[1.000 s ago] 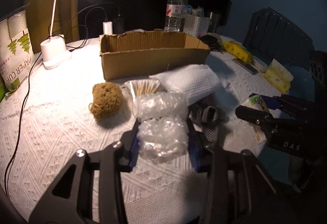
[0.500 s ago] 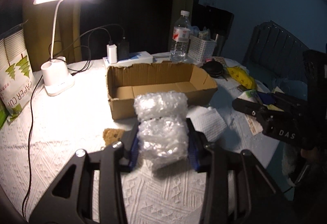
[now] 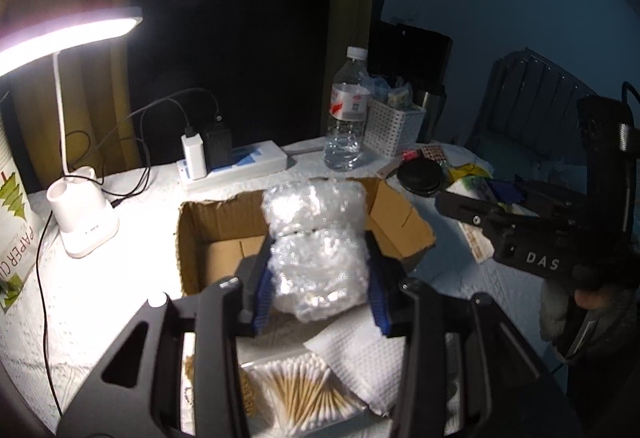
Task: Organize soft objects
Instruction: 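Carry both items into the cardboard box and open both tools, then grasp the white towel with the right tool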
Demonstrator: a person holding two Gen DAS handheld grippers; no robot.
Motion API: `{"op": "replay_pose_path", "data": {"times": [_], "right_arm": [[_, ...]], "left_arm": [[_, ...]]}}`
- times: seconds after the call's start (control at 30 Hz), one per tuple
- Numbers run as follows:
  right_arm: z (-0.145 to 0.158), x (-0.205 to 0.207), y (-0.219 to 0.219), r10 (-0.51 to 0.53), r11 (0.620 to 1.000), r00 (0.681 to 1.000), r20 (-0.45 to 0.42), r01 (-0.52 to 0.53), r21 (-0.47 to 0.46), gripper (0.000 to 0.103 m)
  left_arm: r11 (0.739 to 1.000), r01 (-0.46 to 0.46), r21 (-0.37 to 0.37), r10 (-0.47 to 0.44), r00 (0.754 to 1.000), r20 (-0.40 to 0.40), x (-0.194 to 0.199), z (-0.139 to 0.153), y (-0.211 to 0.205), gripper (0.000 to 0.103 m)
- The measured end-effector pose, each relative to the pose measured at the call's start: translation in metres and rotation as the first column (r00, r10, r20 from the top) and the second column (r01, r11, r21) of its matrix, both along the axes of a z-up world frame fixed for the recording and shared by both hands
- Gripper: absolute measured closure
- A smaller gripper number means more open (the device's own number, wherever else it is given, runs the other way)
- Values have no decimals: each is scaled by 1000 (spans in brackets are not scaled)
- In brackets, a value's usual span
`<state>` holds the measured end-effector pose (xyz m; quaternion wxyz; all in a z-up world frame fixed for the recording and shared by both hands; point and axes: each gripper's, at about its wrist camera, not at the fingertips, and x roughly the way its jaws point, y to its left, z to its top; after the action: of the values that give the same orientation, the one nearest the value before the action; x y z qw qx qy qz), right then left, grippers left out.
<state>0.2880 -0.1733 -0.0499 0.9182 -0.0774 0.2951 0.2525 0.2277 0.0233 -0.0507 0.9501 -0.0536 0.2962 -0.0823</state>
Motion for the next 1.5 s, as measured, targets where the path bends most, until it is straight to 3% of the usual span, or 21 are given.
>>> {"op": "replay_pose_path", "data": {"times": [0.23,0.47,0.6,0.7,1.03,1.5], "right_arm": [[-9,37,-1,15,999,999,-30,-13,45,49],[-23,64,8,39,997,997,-65,-35,64,49],[-26,75,9,40,997,996,-81,-34,72,48],[-26,78,9,40,996,995,-89,-33,82,32],[-18,43,7,51,997,996,-77,-46,63,29],[-43,-29,13,63,998,988,-138,-63,5,29]], "left_arm": [[999,-14,-35,14,1000,-16,37,-13,-7,62],[997,-24,-70,17,995,-96,67,-38,-11,59],[997,-26,-76,18,994,-104,71,-42,-12,40],[996,-33,-83,25,995,-92,67,-40,-10,32],[994,-67,-89,61,996,-63,32,-29,4,31],[992,-74,-98,71,997,-41,-37,-30,14,30]]}}
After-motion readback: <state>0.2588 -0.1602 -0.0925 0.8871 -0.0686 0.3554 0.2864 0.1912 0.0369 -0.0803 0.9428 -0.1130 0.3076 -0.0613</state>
